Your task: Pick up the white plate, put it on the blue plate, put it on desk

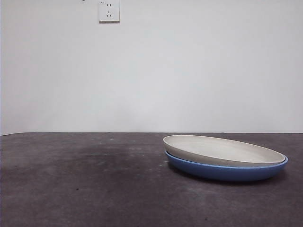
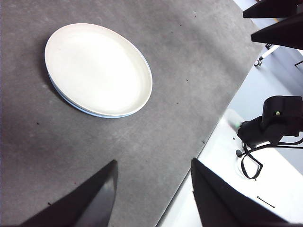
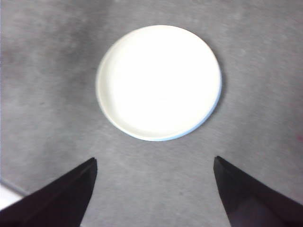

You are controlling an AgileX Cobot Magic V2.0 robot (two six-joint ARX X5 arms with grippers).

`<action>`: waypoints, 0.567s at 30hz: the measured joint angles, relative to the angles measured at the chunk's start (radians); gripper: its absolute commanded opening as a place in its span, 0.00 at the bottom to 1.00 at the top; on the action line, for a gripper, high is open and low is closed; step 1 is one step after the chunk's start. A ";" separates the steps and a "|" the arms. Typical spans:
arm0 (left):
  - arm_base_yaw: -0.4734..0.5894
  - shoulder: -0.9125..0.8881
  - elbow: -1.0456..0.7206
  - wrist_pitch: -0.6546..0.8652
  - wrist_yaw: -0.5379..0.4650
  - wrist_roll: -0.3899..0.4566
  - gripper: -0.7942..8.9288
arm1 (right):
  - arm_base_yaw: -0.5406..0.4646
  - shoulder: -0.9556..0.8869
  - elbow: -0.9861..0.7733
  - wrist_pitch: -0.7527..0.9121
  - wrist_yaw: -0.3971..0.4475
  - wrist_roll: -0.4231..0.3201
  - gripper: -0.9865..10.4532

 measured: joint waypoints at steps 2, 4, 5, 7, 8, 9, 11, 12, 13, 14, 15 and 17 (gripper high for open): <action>0.000 0.000 0.000 -0.001 0.000 0.000 0.34 | 0.000 0.024 0.000 0.000 0.043 0.007 0.43; 0.000 0.000 0.000 -0.006 0.000 0.000 0.34 | 0.000 0.060 -0.011 0.019 0.075 0.010 0.43; 0.000 0.000 0.000 -0.010 0.000 0.000 0.34 | -0.002 0.077 -0.024 0.039 0.079 0.014 0.43; 0.000 0.000 0.000 -0.021 0.000 0.000 0.34 | -0.003 0.117 -0.071 0.100 0.086 0.026 0.43; 0.000 0.000 0.000 -0.023 0.000 0.000 0.34 | -0.003 0.135 -0.093 0.132 0.086 0.033 0.43; 0.000 0.000 0.000 -0.023 0.000 0.000 0.34 | -0.003 0.158 -0.120 0.172 0.087 0.039 0.43; 0.000 0.000 0.000 -0.023 0.000 0.000 0.34 | -0.003 0.203 -0.165 0.252 0.090 0.055 0.43; 0.000 0.000 0.000 -0.023 0.000 0.000 0.34 | -0.003 0.232 -0.186 0.295 0.090 0.061 0.43; 0.000 0.000 0.000 -0.023 0.000 0.000 0.34 | -0.003 0.257 -0.200 0.326 0.091 0.066 0.43; 0.000 0.000 0.000 -0.023 0.000 0.000 0.34 | -0.006 0.289 -0.212 0.355 0.092 0.069 0.43; 0.000 0.000 0.000 -0.023 0.000 0.000 0.34 | -0.011 0.323 -0.219 0.381 0.092 0.073 0.43; 0.000 0.000 0.000 -0.023 0.000 0.000 0.34 | -0.017 0.384 -0.221 0.432 0.092 0.076 0.43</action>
